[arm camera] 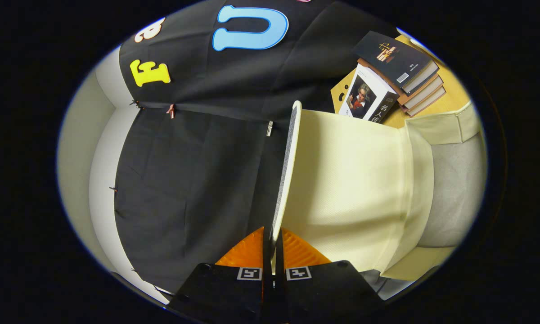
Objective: Open the storage box then place both shoes into the box .Put the left shoe in first, then the right shoe, with the right side of both shoes facing outward in a uniform manner.
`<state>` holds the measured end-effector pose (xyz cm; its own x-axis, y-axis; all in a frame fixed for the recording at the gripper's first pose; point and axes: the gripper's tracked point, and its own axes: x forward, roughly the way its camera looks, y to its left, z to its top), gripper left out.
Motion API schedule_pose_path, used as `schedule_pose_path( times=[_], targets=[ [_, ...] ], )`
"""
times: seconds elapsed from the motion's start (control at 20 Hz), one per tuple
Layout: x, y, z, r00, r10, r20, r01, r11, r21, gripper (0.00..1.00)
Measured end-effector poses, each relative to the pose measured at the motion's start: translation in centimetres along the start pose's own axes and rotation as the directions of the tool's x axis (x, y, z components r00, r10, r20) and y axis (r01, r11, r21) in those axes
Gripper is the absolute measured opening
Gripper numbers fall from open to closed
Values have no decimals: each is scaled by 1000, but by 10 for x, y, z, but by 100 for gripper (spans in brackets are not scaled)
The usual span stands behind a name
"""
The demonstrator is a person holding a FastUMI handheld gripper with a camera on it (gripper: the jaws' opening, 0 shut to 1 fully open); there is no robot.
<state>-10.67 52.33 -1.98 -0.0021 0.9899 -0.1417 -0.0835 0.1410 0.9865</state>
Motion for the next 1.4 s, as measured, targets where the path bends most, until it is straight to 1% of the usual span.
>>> schedule_pose_path(
  times=[0.15,0.2,0.3,0.4,0.45,0.5,0.6,0.75,0.85,0.95,1.1,1.3,1.4],
  targets=[
    [3,1,-5,1000,0,-3,0,1000,-3,5],
    [-2,3,1,1000,10,12,-10,1000,-12,5],
    [-1,2,12,998,8,62,-5,999,-49,12],
    [-13,-6,17,995,-27,97,35,996,-82,70],
    [-23,-12,28,992,-50,118,62,993,-99,98],
    [-27,-17,31,989,-66,134,82,990,-117,96],
    [-52,-28,41,979,-107,175,138,975,-175,97],
    [-96,-46,54,960,-149,236,208,945,-253,97],
    [-129,-60,58,947,-183,263,262,914,-309,97],
    [-161,-79,62,926,-233,296,337,864,-374,97],
    [-206,-104,62,887,-308,343,443,777,-447,97],
    [-249,-140,62,827,-403,393,557,681,-475,97],
    [-271,-156,65,789,-439,430,610,639,-468,98]
  ],
)
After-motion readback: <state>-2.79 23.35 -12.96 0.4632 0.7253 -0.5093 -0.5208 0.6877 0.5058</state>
